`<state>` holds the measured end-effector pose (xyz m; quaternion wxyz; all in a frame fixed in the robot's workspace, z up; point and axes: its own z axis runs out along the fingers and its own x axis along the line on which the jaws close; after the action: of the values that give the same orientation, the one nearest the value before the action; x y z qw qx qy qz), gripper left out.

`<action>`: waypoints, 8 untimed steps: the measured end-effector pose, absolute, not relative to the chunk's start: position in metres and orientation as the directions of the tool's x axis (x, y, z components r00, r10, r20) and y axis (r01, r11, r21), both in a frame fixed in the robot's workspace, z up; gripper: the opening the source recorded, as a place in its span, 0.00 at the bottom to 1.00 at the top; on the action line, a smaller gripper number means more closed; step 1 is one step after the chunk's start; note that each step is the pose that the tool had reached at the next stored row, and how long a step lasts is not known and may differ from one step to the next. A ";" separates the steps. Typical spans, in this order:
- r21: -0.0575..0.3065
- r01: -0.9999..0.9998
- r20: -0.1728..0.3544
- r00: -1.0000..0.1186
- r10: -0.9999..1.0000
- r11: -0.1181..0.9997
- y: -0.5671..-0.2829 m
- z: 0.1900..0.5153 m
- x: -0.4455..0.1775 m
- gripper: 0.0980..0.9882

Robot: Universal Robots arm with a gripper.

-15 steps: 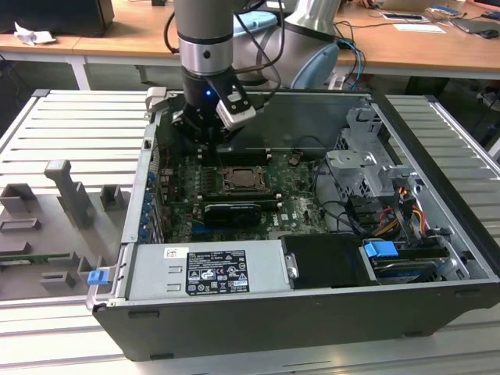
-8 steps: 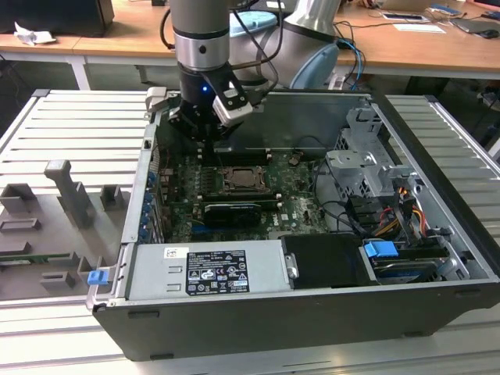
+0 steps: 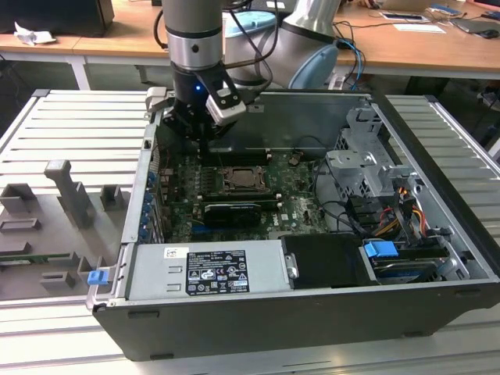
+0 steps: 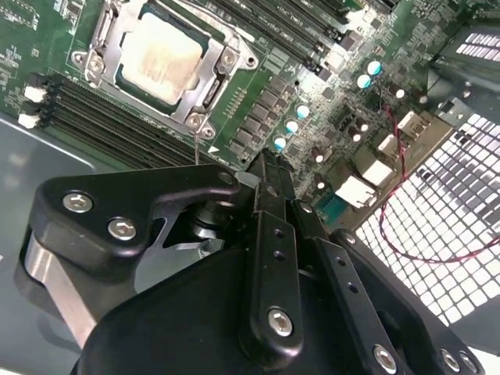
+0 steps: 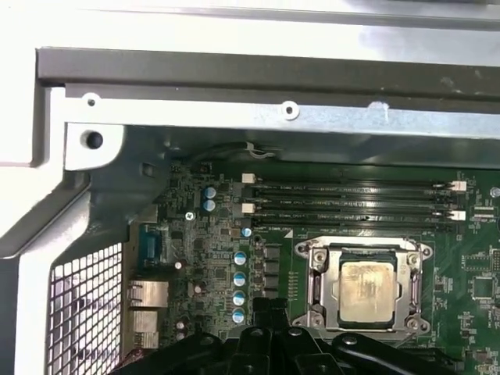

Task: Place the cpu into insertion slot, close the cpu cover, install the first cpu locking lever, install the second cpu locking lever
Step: 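Install the first cpu locking lever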

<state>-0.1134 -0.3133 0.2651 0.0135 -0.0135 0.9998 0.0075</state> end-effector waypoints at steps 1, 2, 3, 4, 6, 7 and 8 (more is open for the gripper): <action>0.015 -0.028 -0.027 -0.999 -0.028 1.000 -0.311 0.265 -0.114 0.01; 0.015 -0.028 -0.027 -0.999 -0.028 0.999 -0.308 0.265 -0.114 0.01; 0.015 -0.028 -0.027 -0.999 -0.028 0.999 -0.306 0.265 -0.114 0.01; 0.015 -0.028 -0.027 -0.999 -0.028 0.999 -0.303 0.265 -0.114 0.01; 0.015 -0.028 -0.027 -0.999 -0.028 0.999 -0.298 0.265 -0.114 0.01; 0.015 -0.028 -0.027 -0.999 -0.028 0.999 -0.296 0.265 -0.114 0.01; 0.015 -0.028 -0.027 -0.999 -0.028 0.999 -0.294 0.264 -0.114 0.01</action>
<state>-0.1142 -0.2944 0.2642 0.0134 -0.0140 0.9998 0.0075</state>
